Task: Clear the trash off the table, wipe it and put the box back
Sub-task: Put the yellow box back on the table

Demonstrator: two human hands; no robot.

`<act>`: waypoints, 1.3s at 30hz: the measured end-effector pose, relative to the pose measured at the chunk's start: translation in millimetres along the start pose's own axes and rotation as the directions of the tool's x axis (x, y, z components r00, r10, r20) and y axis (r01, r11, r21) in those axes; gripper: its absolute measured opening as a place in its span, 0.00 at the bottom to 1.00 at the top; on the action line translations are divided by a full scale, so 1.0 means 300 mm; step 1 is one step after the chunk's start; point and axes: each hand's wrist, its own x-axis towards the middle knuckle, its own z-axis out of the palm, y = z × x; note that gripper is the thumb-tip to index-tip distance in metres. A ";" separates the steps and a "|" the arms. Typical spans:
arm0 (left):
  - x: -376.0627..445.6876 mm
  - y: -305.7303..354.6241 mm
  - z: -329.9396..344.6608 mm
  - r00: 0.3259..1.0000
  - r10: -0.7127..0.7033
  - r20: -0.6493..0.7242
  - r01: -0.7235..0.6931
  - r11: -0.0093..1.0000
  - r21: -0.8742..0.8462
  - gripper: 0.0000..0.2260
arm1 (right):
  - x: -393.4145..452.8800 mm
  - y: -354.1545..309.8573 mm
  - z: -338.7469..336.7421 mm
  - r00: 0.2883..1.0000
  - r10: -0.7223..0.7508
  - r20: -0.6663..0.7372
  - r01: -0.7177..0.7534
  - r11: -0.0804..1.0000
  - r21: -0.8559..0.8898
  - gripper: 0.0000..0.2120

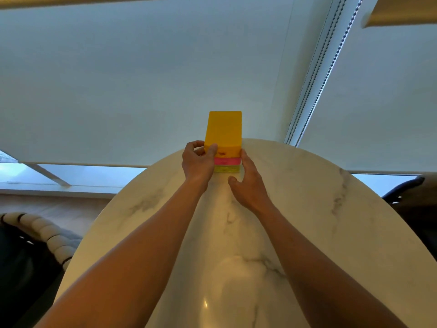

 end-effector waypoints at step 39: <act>-0.633 -0.586 -1.534 0.964 -0.176 -0.201 0.186 0.982 0.030 0.05 | -0.856 -0.454 0.727 0.853 -0.026 0.521 0.058 0.997 -0.045 0.11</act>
